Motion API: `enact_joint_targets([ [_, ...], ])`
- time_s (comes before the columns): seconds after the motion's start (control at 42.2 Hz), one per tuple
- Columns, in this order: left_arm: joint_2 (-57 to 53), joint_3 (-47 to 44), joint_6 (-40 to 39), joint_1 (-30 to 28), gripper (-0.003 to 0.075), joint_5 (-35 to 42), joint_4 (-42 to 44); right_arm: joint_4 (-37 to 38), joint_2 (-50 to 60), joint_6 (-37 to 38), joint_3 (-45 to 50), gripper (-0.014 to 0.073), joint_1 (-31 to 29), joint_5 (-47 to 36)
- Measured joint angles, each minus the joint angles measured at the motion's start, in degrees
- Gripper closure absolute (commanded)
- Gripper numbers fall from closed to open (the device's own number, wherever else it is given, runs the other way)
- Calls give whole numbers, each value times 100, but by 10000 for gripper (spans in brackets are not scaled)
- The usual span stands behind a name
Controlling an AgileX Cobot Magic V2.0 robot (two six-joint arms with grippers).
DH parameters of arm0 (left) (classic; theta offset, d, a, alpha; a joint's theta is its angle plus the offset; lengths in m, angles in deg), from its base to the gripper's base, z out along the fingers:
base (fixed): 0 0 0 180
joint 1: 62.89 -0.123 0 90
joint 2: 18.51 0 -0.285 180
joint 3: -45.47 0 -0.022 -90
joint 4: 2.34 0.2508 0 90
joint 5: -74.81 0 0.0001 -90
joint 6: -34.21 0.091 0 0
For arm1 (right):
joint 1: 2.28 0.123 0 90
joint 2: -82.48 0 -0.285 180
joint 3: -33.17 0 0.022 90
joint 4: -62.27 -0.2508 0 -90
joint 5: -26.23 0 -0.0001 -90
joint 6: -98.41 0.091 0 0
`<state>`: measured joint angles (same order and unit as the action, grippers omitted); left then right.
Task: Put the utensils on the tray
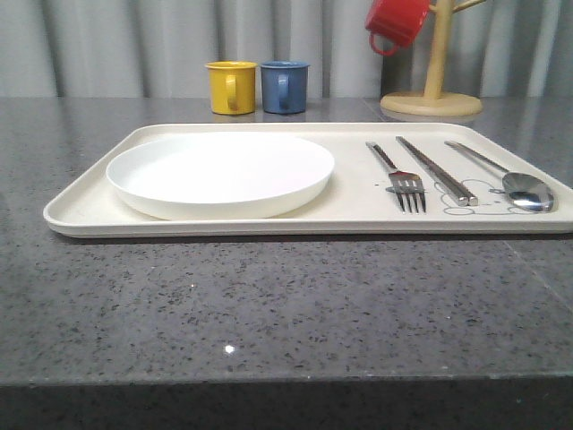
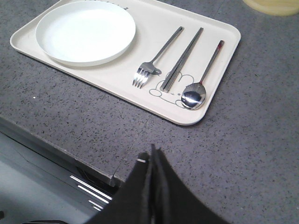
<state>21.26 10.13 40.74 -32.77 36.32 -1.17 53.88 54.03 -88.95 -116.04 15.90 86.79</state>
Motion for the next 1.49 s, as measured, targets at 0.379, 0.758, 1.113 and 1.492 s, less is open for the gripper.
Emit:
enact_joint_targets([
  [0.379,-2676,-3316,0,-1724,741,2586,-26,0,0,0,0,660,0,0],
  [0.758,-3222,-4210,0,-2537,741,3686,-476,0,0,0,0,660,0,0],
  [1.113,-3222,-4210,0,-2714,741,3720,-489,0,0,14,0,660,0,0],
  [1.492,-3222,-4210,0,-2878,741,3720,-492,0,0,14,0,660,0,0],
])
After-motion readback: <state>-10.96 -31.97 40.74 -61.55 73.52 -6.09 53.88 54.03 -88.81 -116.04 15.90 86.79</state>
